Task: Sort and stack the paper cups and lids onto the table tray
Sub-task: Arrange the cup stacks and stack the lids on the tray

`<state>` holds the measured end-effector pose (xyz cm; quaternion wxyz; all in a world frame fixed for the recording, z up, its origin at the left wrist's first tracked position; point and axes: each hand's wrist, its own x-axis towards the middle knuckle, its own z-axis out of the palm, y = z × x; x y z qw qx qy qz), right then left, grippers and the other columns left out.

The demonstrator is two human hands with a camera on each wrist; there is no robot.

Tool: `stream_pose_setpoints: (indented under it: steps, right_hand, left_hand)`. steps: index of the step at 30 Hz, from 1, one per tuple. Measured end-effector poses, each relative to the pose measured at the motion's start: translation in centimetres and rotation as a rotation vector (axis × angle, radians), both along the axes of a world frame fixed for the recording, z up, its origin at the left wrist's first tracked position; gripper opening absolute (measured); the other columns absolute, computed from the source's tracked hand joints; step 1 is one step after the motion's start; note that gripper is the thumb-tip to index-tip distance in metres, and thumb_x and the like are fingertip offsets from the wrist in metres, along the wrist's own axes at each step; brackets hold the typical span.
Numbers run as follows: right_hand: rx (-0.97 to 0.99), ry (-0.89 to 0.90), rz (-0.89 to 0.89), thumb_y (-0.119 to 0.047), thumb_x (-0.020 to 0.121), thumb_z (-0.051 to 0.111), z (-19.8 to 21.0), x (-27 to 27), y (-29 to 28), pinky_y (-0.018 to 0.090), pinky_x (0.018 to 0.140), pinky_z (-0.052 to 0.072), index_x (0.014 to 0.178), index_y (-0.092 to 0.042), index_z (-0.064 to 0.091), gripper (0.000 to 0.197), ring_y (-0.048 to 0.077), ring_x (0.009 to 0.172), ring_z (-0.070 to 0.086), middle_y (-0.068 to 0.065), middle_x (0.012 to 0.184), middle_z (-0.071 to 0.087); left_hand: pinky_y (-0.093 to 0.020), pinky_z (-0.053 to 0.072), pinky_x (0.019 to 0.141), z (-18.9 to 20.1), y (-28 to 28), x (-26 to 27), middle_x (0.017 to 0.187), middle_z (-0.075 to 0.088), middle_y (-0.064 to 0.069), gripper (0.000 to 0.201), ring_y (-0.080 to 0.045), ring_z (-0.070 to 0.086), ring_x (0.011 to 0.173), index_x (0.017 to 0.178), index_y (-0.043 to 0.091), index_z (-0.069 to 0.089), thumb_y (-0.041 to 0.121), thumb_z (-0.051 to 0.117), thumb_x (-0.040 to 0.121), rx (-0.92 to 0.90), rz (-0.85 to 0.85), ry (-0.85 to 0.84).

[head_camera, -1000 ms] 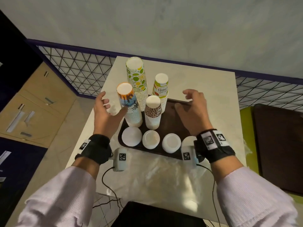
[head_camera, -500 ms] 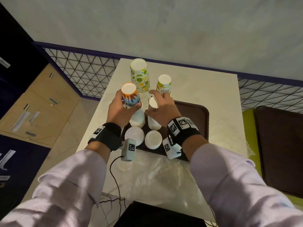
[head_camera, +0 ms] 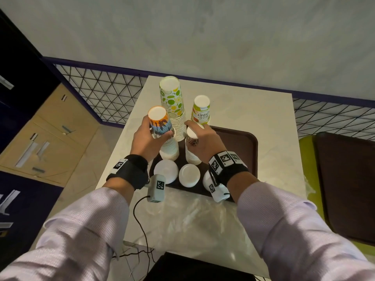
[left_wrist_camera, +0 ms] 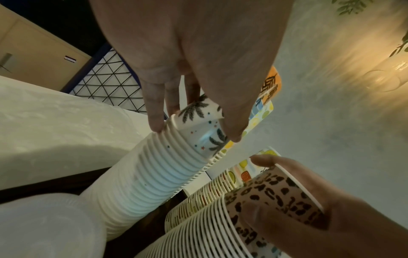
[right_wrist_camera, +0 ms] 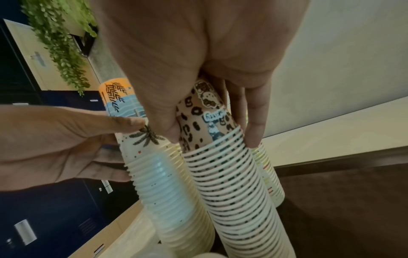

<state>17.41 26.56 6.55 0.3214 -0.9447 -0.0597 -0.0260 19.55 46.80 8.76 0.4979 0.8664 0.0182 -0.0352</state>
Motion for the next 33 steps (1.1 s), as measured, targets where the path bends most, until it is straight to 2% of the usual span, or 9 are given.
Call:
stream_pose_setpoints:
  steps: [5, 11, 16, 19, 23, 26, 28, 31, 33]
  right_hand:
    - [-0.026, 0.05, -0.032, -0.025, 0.088, 0.068, -0.2, -0.7, -1.9, 0.044, 0.094, 0.052, 0.148, -0.033, 0.045, 0.065, 0.036, 0.113, 0.06, 0.014, 0.126, 0.057]
    - [-0.025, 0.094, -0.096, -0.031, 0.089, 0.068, -0.4, -2.0, -4.8, 0.04, 0.09, 0.05, 0.146, -0.042, 0.042, 0.063, 0.032, 0.103, 0.06, 0.008, 0.117, 0.056]
    - [-0.041, 0.068, -0.143, -0.027, 0.089, 0.071, -0.2, -2.7, -7.0, 0.038, 0.083, 0.051, 0.144, -0.038, 0.043, 0.062, 0.031, 0.095, 0.061, 0.008, 0.114, 0.054]
    - [-0.02, 0.038, -0.178, -0.025, 0.09, 0.072, -0.3, -3.0, -7.9, 0.031, 0.082, 0.048, 0.146, -0.038, 0.044, 0.064, 0.03, 0.096, 0.06, 0.008, 0.117, 0.047]
    - [0.003, 0.013, -0.184, -0.027, 0.087, 0.076, -0.3, -3.3, -8.6, 0.025, 0.083, 0.045, 0.153, -0.042, 0.031, 0.082, 0.023, 0.097, 0.055, 0.009, 0.122, 0.044]
    - [-0.026, -0.016, -0.186, -0.039, 0.08, 0.079, 0.5, -3.4, -8.6, 0.038, 0.089, 0.052, 0.155, -0.043, 0.023, 0.094, 0.028, 0.109, 0.055, 0.012, 0.132, 0.044]
    - [-0.072, -0.06, -0.213, -0.046, 0.08, 0.075, 1.4, -2.9, -8.3, 0.049, 0.093, 0.053, 0.156, -0.038, 0.025, 0.091, 0.034, 0.118, 0.052, 0.015, 0.139, 0.043]
    - [-0.015, -0.146, -0.245, -0.052, 0.085, 0.061, 3.7, -1.3, -7.6, 0.052, 0.098, 0.05, 0.154, -0.028, 0.033, 0.078, 0.033, 0.124, 0.048, 0.013, 0.142, 0.042]
    - [0.061, -0.115, -0.257, -0.049, 0.087, 0.057, 5.8, 0.3, -7.2, 0.05, 0.106, 0.044, 0.152, -0.028, 0.036, 0.072, 0.029, 0.13, 0.043, 0.009, 0.144, 0.04]
  left_hand:
    - [-0.027, 0.045, 0.098, 0.4, -0.2, -0.2, 0.146, 0.056, 0.001, 0.073, -0.011, 0.052, 0.126, 0.151, 0.023, 0.04, 0.031, 0.08, 0.09, 0.001, 0.0, 0.009]
    - [-0.03, 0.046, 0.1, 0.6, -0.4, -0.5, 0.148, 0.055, -0.001, 0.073, -0.021, 0.054, 0.134, 0.151, 0.024, 0.039, 0.03, 0.08, 0.091, -0.004, 0.002, 0.02]
    - [-0.031, 0.047, 0.101, 0.7, -0.9, -0.6, 0.147, 0.056, 0.0, 0.075, -0.02, 0.054, 0.134, 0.152, 0.025, 0.038, 0.028, 0.08, 0.09, -0.02, -0.015, 0.025]
    - [-0.036, 0.049, 0.105, 0.7, -1.3, -0.7, 0.147, 0.056, 0.0, 0.075, -0.022, 0.054, 0.135, 0.151, 0.025, 0.039, 0.027, 0.081, 0.09, -0.017, -0.042, 0.029]
    - [-0.032, 0.048, 0.103, 1.0, -1.9, -0.9, 0.145, 0.056, 0.002, 0.073, -0.013, 0.053, 0.127, 0.151, 0.023, 0.04, 0.023, 0.08, 0.09, -0.03, -0.044, 0.037]
    - [-0.031, 0.048, 0.103, 1.1, -2.1, -0.8, 0.136, 0.055, 0.009, 0.074, -0.009, 0.051, 0.122, 0.15, 0.022, 0.04, 0.021, 0.082, 0.089, -0.036, -0.042, 0.038]
    - [-0.028, 0.045, 0.1, 1.0, -2.0, -0.8, 0.133, 0.052, 0.012, 0.078, -0.007, 0.05, 0.12, 0.151, 0.019, 0.04, 0.02, 0.084, 0.087, -0.031, -0.041, 0.044]
    - [-0.028, 0.045, 0.098, 0.5, -1.9, -0.7, 0.138, 0.054, 0.008, 0.078, -0.009, 0.051, 0.122, 0.15, 0.02, 0.041, 0.021, 0.085, 0.086, -0.009, -0.047, 0.05]
    - [-0.031, 0.047, 0.098, 0.1, -1.7, -0.5, 0.143, 0.057, 0.003, 0.075, -0.016, 0.054, 0.126, 0.148, 0.021, 0.043, 0.023, 0.084, 0.086, 0.019, -0.057, 0.049]
